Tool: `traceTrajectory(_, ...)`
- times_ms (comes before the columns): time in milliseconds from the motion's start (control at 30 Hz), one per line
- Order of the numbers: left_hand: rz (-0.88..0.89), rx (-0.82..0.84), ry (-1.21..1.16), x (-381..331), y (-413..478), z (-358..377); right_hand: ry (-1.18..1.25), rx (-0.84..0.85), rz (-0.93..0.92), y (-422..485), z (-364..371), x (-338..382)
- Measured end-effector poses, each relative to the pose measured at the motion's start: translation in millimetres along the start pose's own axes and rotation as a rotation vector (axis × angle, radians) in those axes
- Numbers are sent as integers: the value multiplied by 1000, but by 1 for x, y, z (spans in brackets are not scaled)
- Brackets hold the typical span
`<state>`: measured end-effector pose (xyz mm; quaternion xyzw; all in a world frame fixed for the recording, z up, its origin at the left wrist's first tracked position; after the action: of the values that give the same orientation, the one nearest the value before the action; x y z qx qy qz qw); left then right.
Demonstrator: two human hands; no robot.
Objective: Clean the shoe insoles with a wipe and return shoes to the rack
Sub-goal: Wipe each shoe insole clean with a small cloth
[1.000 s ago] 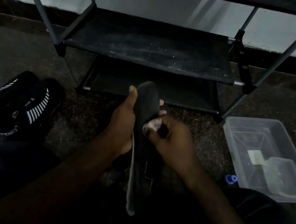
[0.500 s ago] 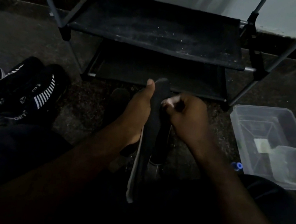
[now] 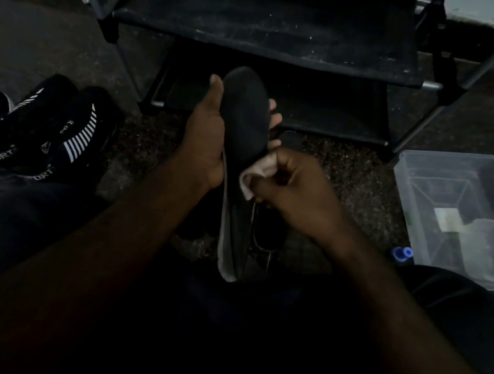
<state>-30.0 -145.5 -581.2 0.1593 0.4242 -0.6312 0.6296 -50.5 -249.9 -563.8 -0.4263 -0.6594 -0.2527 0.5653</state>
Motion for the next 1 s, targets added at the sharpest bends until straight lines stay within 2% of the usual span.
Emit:
traceTrajectory(67, 21, -1, 4, -4, 0, 0, -37, -90, 8, 7, -9, -5)
traceTrajectory(100, 28, -8, 1, -5, 0, -1, -40, -74, 17, 8, -8, -6)
traceTrajectory(200, 65, -12, -18, -11, -2, -3, 80, 115, 90, 3, 6, -9)
traceTrajectory(267, 96, -3, -5, -17, -1, -1, 203, 161, 141, -2, 12, -10)
traceTrajectory(367, 66, 14, 116, -11, -4, 6, 264, 5, 112, 2, -2, -11)
traceTrajectory(433, -17, 31, 200, 6, -9, 12, 185, -106, 60, 6, -14, -10)
traceTrajectory(533, -54, 24, 269, 21, -14, 14, -135, -212, -55, 2, -24, 0)
traceTrajectory(600, -17, 14, 292, 20, -14, 12, -369, -262, -213, -7, -20, 19)
traceTrajectory(633, -17, 17, 292, 22, -15, 13, -408, -283, -277, -10, -19, 26)
traceTrajectory(733, -56, 94, 258, 39, -22, 22, -318, -405, -284, -9, -35, 30)
traceTrajectory(900, -189, 206, 523, 76, -32, 30, -78, -747, -152, -7, -98, 15)
traceTrajectory(1000, -212, 249, 563, 82, -32, 33, -3, -809, -95, -5, -121, 2)
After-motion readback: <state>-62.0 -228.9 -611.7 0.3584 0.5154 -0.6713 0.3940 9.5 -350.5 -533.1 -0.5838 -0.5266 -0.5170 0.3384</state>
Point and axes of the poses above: each hand's wrist, its own y-axis towards the middle knuckle, its own z-axis out of the palm, x = y × z, the point moved 10 cm from there along y, towards the middle knuckle, and after that the axes turned 6 degrees about z, right-handed, at the moved point
